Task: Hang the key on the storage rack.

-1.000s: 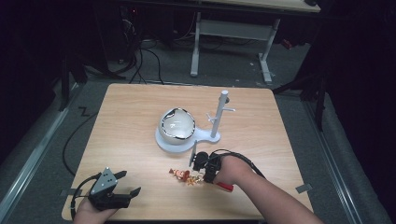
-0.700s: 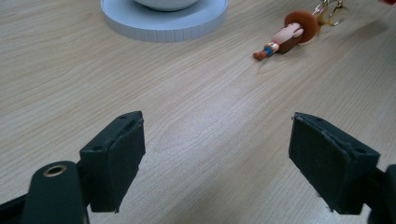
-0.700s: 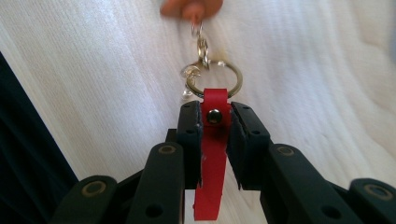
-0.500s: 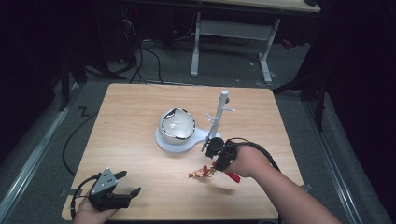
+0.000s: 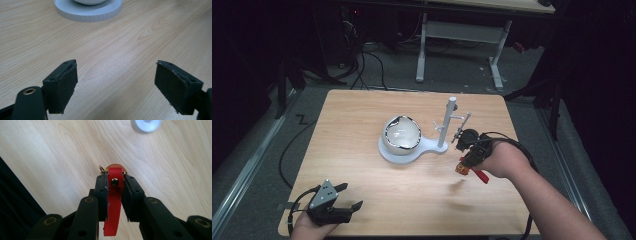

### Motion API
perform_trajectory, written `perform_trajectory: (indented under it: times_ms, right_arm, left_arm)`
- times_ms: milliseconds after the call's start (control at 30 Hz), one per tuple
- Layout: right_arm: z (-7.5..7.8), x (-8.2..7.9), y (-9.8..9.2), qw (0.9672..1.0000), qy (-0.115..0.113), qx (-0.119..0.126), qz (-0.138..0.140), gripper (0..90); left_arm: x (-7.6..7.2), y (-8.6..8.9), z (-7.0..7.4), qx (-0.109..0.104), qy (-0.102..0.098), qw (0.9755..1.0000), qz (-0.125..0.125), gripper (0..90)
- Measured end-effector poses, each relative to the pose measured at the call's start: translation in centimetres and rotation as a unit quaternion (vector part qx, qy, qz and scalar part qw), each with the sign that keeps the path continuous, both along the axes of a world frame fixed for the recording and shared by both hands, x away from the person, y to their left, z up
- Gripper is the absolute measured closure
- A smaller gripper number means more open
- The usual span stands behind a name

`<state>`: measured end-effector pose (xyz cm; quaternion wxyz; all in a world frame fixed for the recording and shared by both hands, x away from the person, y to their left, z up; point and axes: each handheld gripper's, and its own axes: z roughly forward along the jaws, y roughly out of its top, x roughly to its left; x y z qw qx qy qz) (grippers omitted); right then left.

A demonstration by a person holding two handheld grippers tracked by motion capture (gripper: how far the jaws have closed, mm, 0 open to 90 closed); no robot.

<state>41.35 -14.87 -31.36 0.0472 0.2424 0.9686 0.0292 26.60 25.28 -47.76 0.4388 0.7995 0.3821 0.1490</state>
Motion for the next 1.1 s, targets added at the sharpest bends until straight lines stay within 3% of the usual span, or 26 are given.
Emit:
perform_trajectory:
  times_ms: [167,633,833,1100]
  right_arm:
    - [1.3,0.3,-1.3,0.9997,-0.003,0.004,-0.023,75.1]
    - [4.1,1.0,-2.5,0.9985,-0.035,-0.006,-0.042,75.0]
    - [5.1,1.9,-3.0,0.9976,-0.044,0.005,-0.053,75.0]
    - [5.6,3.3,-3.1,0.9966,-0.032,0.003,-0.076,75.0]
  left_arm:
    - [0.0,-0.1,0.0,0.002,0.001,1.0000,-0.002,19.2]
    - [0.0,0.0,0.0,0.002,0.001,1.0000,0.001,19.2]
    - [0.0,-0.1,0.0,0.003,0.001,1.0000,0.000,19.2]
    - [-0.1,0.0,0.0,0.003,0.001,1.0000,0.000,19.3]
